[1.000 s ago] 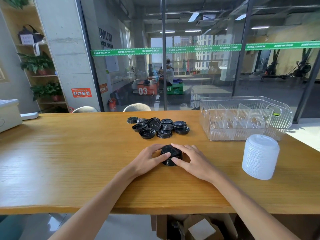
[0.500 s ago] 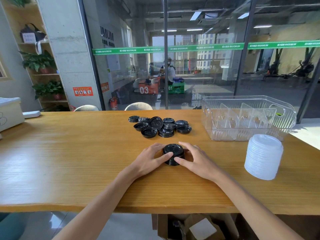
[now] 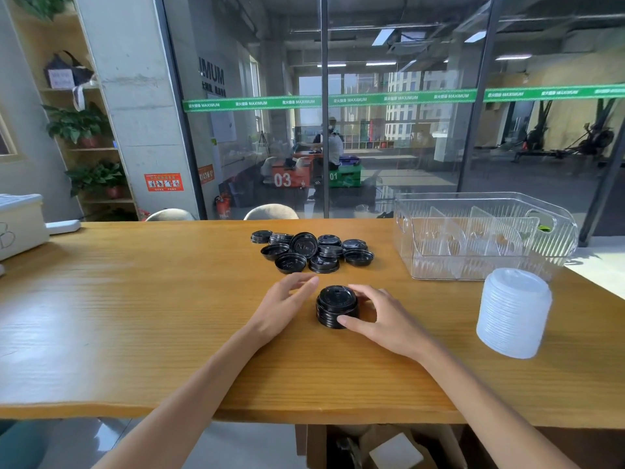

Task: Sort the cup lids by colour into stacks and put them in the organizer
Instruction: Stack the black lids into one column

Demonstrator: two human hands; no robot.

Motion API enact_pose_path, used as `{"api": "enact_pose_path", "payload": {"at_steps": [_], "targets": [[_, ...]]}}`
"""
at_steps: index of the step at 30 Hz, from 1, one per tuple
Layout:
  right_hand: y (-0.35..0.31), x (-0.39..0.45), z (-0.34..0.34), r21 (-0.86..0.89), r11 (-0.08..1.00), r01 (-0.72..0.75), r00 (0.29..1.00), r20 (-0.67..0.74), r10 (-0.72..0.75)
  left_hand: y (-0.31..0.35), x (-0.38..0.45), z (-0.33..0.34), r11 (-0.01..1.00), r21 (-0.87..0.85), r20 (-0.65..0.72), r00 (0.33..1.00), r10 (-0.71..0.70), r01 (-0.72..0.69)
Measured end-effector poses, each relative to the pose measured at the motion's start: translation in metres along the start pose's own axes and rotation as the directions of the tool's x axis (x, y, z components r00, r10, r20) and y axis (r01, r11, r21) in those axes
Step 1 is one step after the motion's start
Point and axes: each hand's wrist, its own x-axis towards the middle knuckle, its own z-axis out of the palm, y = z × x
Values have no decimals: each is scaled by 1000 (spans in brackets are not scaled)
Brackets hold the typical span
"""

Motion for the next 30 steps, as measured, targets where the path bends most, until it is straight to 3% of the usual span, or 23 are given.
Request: {"api": "enact_pose_path", "payload": {"at_steps": [2, 6, 9, 13, 21, 30], "targets": [[-1, 0, -1, -5, 1000, -6, 1000, 1, 6, -2, 4, -4, 1000, -7, -79, 997, -8, 7], [-3, 0, -2, -17, 1000, 2, 1000, 1, -2, -9, 21, -11, 982, 186, -199, 980, 16, 22], [-4, -1, -2, -22, 1000, 6, 1000, -4, -6, -15, 38, -13, 919, 383, -240, 971, 2, 93], [-3, 1, -3, -22, 1000, 12, 1000, -12, -13, -23, 60, -7, 842, 494, -331, 942, -49, 217], [0, 3, -2, -28, 1000, 8, 1000, -8, -8, -39, 90, -4, 788, 492, -394, 902, -177, 370], [4, 4, -1, -21, 1000, -1, 1000, -10, 1, -43, 96, -6, 789, 534, -359, 926, -113, 303]]}}
